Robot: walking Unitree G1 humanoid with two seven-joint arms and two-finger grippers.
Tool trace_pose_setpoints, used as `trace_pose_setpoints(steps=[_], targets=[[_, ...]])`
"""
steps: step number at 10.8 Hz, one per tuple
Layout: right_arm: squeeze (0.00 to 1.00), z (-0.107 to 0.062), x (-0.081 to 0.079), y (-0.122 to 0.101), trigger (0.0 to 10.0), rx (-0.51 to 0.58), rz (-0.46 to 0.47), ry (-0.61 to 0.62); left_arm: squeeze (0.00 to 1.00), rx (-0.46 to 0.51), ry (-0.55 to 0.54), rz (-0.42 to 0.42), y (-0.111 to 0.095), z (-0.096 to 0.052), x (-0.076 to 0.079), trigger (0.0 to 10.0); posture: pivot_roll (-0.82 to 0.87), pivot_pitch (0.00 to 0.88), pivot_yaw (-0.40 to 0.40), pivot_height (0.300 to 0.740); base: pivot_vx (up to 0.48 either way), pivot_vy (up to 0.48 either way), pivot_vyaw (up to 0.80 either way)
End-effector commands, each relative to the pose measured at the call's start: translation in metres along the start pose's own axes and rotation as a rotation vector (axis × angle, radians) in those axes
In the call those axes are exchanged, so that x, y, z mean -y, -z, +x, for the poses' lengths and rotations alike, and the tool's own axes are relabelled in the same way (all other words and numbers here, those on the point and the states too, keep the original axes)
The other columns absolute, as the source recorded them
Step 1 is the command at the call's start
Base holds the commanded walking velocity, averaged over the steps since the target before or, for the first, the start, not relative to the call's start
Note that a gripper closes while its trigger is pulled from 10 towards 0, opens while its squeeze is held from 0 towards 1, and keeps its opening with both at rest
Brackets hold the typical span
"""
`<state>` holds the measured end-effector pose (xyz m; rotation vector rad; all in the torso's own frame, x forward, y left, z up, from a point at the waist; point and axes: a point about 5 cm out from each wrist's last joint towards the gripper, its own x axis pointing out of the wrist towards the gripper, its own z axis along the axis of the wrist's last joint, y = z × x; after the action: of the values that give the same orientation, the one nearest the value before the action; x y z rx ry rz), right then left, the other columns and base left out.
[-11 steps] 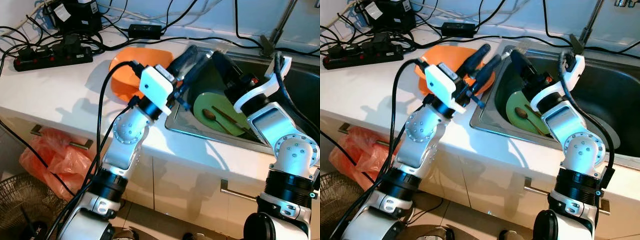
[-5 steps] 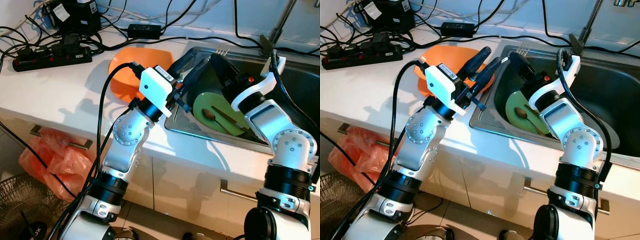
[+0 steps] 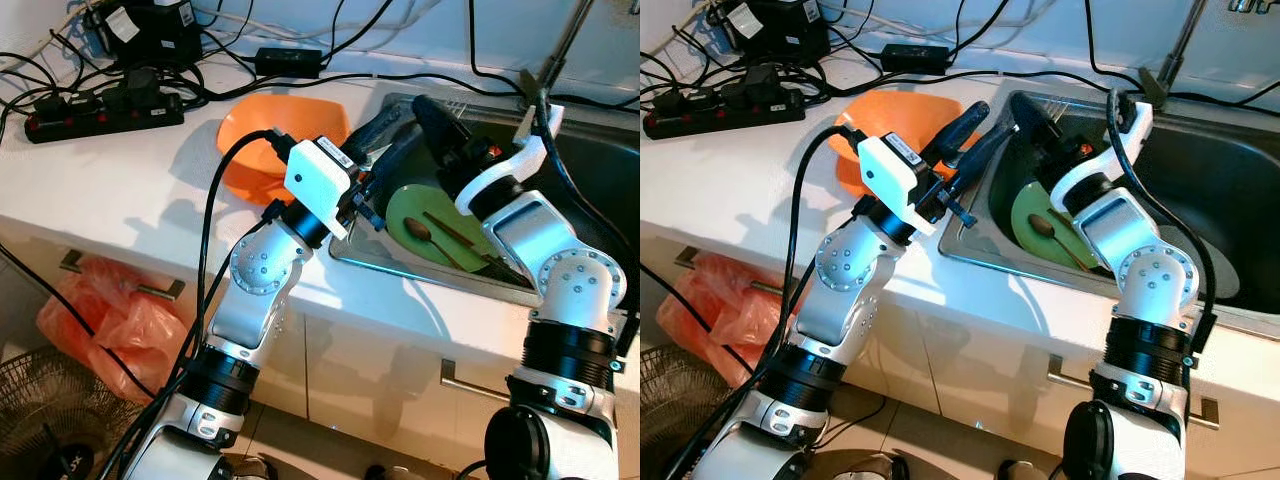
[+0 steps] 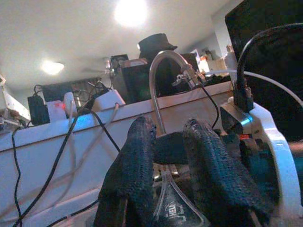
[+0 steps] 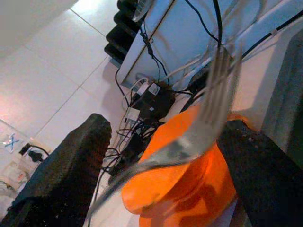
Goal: Kitchen organization
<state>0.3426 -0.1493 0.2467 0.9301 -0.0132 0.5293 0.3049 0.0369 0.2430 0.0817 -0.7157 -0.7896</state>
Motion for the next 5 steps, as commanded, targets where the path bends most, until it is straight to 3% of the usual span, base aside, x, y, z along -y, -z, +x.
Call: trace_pose_setpoints(steps=[1,2,5], targets=[[0.00,0.0049,-0.0072,-0.0008,5.6,0.002,0.006,-0.036,0.00,0.018,0.015,-0.001,-0.0044,0.0007,0.0032,0.0,0.00,0.108,0.026,0.740,0.000,0.000,0.00],[0.00,0.0062,-0.0074,-0.0007,0.0,0.005,0.015,-0.035,0.00,0.019,0.016,-0.001,-0.0046,0.0007,0.0033,0.0,0.00,0.108,0.026,0.740,0.000,0.000,0.00],[0.00,0.0075,-0.0069,0.0054,0.0,-0.020,0.044,-0.023,0.00,0.018,0.014,-0.001,-0.0046,0.0006,0.0031,0.0,0.00,0.108,0.026,0.740,0.000,0.000,0.00]])
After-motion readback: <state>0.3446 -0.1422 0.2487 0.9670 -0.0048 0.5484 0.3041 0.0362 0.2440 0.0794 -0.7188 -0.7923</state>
